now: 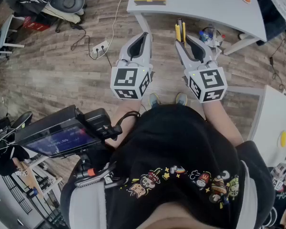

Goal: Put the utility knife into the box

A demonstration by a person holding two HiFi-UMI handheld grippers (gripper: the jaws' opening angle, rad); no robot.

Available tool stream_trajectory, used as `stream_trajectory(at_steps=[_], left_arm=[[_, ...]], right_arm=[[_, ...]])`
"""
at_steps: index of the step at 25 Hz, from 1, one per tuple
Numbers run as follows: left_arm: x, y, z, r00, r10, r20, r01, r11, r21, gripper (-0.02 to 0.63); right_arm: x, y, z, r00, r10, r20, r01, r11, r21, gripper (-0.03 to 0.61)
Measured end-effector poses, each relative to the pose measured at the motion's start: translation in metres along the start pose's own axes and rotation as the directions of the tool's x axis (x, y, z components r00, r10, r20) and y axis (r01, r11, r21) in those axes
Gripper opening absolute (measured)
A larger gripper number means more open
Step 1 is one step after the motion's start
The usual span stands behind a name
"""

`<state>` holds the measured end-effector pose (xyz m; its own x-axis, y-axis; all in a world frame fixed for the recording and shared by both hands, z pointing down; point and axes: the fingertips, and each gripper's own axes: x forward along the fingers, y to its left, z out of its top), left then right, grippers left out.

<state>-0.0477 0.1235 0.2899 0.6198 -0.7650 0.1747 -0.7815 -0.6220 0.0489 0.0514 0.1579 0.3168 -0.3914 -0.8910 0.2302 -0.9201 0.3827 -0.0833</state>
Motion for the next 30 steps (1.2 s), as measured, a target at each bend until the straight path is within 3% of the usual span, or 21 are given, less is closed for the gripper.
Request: stream_trajectory(at_steps=[10,16,23,30], left_arm=[[0.009,-0.006,0.007,1.000,-0.006,-0.001,0.006,1.000,-0.015,0.002],[0.027,-0.033,0.013,1.000,0.008,-0.011,-0.008,0.999,-0.036,0.002],[0.056,-0.064,-0.009,0.999,0.030,-0.020,-0.031,0.998,-0.055,0.002],[0.090,-0.039,-0.019,0.999,0.040,-0.036,-0.042,0.998,-0.053,0.002]], right_arm=[[0.001,-0.010,0.008,1.000,0.002,-0.002,-0.002,1.000,0.024,0.141],[-0.013,-0.037,0.011,1.000,0.022,-0.018,-0.022,0.999,0.023,0.141],[-0.013,-0.074,-0.013,0.997,0.071,-0.033,-0.071,0.997,0.014,0.141],[0.035,-0.095,-0.025,0.996,0.080,-0.049,-0.077,0.995,0.057,0.141]])
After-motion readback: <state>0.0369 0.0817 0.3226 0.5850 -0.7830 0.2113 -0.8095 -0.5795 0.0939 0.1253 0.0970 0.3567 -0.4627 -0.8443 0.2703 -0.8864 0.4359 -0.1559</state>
